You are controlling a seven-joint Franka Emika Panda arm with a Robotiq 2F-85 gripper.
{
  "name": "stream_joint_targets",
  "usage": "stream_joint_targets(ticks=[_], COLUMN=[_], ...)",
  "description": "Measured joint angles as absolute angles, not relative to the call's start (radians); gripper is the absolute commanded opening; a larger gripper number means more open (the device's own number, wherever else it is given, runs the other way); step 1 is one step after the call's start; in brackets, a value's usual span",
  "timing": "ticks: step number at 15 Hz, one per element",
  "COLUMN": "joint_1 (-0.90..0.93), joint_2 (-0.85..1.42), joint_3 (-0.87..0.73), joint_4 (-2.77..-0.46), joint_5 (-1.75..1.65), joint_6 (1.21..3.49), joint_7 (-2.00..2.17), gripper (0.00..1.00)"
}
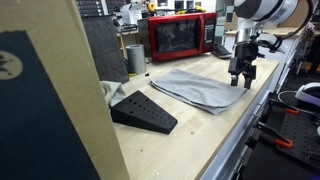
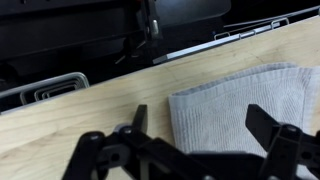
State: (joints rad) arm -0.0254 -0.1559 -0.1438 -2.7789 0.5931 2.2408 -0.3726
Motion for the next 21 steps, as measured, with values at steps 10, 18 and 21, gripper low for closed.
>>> stream_joint_targets(ticks=[10,18,21], joint_1=[-0.016,-0.011,-0.007], joint_2=[-0.148,-0.129,-0.12], joint_3=[-0.132,-0.101,-0.095], joint_4=[-2.779,-2.779,-2.778], joint_5=[0.692,0.729,0.731], joint_6=[2.248,2.277,2.288], joint_7=[-0.498,-0.551,-0.552], gripper=[1.0,0.35,0.13])
